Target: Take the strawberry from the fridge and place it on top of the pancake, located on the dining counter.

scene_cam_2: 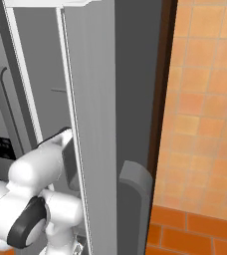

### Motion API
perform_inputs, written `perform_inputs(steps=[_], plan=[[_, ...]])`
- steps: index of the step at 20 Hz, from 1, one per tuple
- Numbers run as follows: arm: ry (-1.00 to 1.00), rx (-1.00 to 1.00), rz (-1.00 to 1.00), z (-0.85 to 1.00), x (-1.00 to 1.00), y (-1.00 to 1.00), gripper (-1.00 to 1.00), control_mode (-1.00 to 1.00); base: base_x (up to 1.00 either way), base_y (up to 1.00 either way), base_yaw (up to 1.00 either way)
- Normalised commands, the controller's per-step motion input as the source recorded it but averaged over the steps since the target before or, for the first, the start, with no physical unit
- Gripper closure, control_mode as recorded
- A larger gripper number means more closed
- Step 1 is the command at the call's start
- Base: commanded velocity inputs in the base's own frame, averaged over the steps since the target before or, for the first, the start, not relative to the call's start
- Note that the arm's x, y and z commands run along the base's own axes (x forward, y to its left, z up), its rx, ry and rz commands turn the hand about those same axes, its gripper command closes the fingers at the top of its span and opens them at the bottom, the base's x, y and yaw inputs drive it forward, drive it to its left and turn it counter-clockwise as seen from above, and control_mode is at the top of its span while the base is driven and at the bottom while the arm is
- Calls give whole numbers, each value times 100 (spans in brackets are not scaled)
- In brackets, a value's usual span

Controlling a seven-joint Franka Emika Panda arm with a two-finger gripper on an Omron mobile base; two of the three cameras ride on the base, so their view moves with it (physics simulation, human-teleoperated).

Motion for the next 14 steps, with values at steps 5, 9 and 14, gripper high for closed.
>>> perform_inputs(steps=[5,9,14], plan=[[5,0,0,-18,21,-3,-100,-100,0,0,0],[0,0,0,-27,27,-7,-100,-100,0,0,0],[0,0,0,-27,20,-8,-100,-100,0,0,0]])
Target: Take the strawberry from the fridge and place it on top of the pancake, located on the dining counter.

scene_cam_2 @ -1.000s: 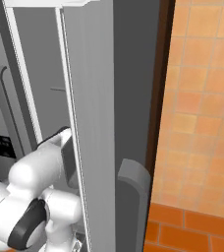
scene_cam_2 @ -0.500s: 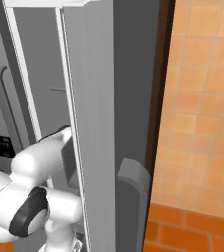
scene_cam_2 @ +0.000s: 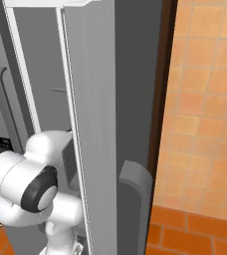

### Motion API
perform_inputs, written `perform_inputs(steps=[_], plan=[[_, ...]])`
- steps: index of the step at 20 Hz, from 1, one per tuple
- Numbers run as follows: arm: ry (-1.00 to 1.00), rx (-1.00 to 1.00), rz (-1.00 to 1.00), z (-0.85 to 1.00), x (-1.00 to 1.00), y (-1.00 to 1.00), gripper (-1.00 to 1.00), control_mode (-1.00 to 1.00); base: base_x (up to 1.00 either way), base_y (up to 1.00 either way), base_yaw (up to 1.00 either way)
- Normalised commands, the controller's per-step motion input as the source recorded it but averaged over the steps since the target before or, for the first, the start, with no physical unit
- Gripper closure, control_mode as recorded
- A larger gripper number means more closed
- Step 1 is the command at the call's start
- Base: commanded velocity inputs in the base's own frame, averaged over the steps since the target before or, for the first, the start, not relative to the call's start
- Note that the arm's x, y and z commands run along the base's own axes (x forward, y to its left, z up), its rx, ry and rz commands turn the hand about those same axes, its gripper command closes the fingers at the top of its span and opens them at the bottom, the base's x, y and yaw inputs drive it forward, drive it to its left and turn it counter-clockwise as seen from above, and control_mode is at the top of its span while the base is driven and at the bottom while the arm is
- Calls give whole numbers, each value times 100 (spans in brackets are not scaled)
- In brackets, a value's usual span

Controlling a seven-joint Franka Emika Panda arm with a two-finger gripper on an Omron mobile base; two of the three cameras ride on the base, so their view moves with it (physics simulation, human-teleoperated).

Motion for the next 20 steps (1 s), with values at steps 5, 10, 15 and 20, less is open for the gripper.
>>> perform_inputs(steps=[5,10,15,20], plan=[[0,0,0,-30,27,-4,-100,-100,0,0,0],[0,0,0,-25,0,0,100,-100,0,0,0],[3,0,0,-25,-43,0,100,-100,0,0,0],[0,-1,0,-22,-26,1,100,-100,0,0,0]])
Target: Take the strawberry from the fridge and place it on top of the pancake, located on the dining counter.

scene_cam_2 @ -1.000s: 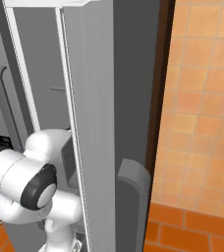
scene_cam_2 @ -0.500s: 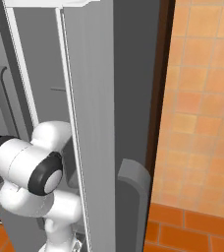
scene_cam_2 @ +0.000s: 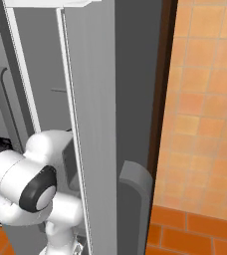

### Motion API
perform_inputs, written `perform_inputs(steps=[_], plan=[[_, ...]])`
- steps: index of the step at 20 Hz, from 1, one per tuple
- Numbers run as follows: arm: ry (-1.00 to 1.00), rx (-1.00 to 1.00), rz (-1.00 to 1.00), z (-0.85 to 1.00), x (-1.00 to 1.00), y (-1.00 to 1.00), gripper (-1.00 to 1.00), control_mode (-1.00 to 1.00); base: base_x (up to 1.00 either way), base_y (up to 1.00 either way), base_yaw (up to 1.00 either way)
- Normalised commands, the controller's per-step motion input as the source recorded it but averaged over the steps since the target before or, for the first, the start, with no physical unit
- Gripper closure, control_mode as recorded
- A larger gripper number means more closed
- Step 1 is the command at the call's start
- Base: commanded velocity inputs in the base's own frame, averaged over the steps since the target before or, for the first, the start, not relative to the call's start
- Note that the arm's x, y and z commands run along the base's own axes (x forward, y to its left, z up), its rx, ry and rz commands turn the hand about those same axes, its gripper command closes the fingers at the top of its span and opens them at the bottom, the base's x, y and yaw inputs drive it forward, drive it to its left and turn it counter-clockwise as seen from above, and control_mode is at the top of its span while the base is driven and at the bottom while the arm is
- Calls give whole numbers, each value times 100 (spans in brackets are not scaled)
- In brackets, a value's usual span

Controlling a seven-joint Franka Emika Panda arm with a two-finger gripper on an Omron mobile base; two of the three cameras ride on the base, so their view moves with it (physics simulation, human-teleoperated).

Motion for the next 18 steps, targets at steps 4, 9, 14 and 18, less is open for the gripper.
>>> perform_inputs(steps=[4,9,14,18], plan=[[-5,0,0,12,-93,19,100,-100,0,0,0],[-2,0,0,76,-100,48,100,-100,0,0,0],[2,0,0,100,-94,16,100,-100,0,0,0],[11,0,0,100,-99,2,100,-100,0,0,0]])
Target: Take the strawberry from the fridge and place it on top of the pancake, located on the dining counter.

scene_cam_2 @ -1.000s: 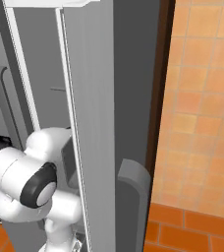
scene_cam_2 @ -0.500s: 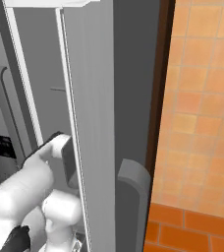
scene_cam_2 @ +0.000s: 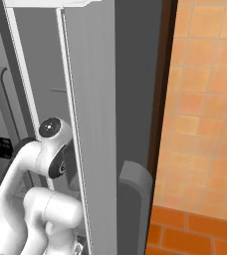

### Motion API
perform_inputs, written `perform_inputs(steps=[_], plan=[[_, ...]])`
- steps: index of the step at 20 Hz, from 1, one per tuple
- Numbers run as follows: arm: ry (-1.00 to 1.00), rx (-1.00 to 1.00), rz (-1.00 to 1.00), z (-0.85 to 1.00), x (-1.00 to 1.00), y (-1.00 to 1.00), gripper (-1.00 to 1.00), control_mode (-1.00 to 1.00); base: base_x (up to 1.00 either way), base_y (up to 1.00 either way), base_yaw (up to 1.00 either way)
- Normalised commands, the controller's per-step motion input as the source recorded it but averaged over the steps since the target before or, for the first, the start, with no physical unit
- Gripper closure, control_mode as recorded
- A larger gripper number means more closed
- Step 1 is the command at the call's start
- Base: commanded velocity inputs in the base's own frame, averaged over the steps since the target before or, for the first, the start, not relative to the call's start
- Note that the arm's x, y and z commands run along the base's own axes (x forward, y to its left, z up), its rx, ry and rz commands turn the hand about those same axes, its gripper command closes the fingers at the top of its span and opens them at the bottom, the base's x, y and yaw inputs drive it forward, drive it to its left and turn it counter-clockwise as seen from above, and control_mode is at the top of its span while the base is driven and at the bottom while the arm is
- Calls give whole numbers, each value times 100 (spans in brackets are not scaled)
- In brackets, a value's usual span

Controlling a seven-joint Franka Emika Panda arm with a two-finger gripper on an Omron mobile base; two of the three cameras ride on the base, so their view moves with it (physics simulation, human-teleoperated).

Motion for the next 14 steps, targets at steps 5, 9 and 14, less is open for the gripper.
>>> perform_inputs(steps=[5,9,14], plan=[[4,2,1,100,-82,16,100,-100,0,0,0],[-6,1,1,100,-73,54,100,-100,0,0,0],[-17,0,0,93,-43,28,100,-100,0,0,0]])
